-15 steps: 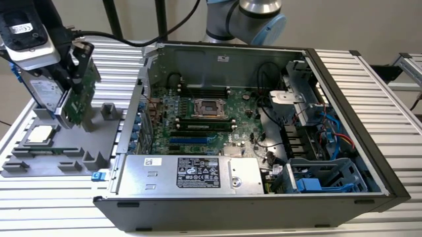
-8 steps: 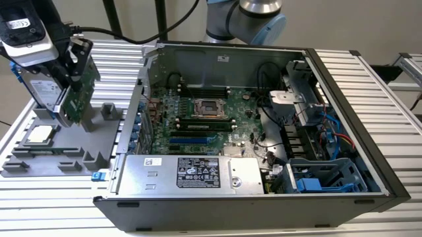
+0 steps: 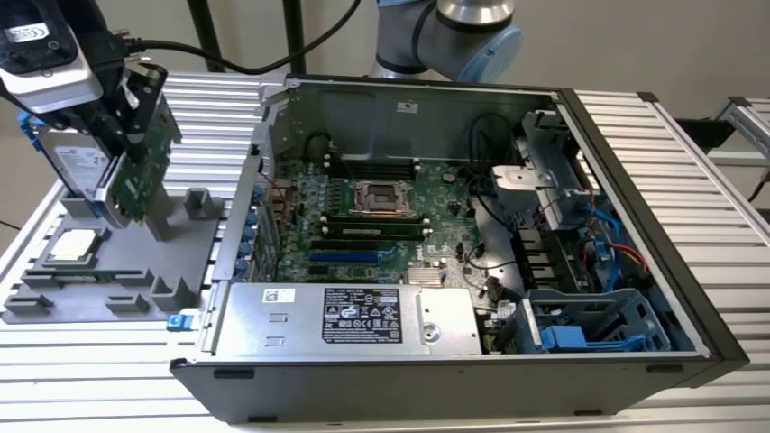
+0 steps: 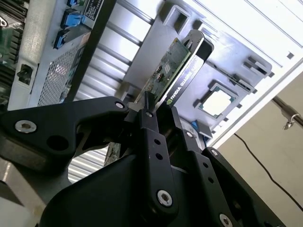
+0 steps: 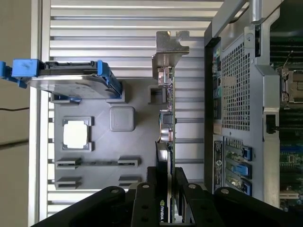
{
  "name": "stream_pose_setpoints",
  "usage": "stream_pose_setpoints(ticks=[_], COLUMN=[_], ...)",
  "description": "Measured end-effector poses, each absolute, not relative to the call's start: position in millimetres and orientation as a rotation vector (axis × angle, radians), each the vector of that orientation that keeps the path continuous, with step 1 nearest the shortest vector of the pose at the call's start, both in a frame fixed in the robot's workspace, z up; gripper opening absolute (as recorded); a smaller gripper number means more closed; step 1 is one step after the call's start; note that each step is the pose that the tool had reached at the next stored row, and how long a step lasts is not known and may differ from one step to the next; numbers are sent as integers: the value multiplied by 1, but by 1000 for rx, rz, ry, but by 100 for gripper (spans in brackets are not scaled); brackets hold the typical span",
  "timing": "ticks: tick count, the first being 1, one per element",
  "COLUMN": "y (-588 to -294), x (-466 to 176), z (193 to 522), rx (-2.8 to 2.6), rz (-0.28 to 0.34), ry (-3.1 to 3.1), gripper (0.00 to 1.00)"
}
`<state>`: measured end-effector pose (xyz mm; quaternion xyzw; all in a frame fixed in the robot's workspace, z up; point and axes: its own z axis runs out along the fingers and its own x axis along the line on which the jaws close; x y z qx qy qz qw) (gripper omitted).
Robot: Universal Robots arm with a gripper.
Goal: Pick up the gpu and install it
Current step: 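Pick up the gpu and move the gpu toward the slot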
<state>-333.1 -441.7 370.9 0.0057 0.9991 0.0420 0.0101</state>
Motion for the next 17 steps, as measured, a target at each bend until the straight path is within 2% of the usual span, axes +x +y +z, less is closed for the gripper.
stream_pose_setpoints(ticks=[17], y=[-442], x=[-333], z=[381], rx=[18], rz=[131], ry=[3119], gripper=[0])
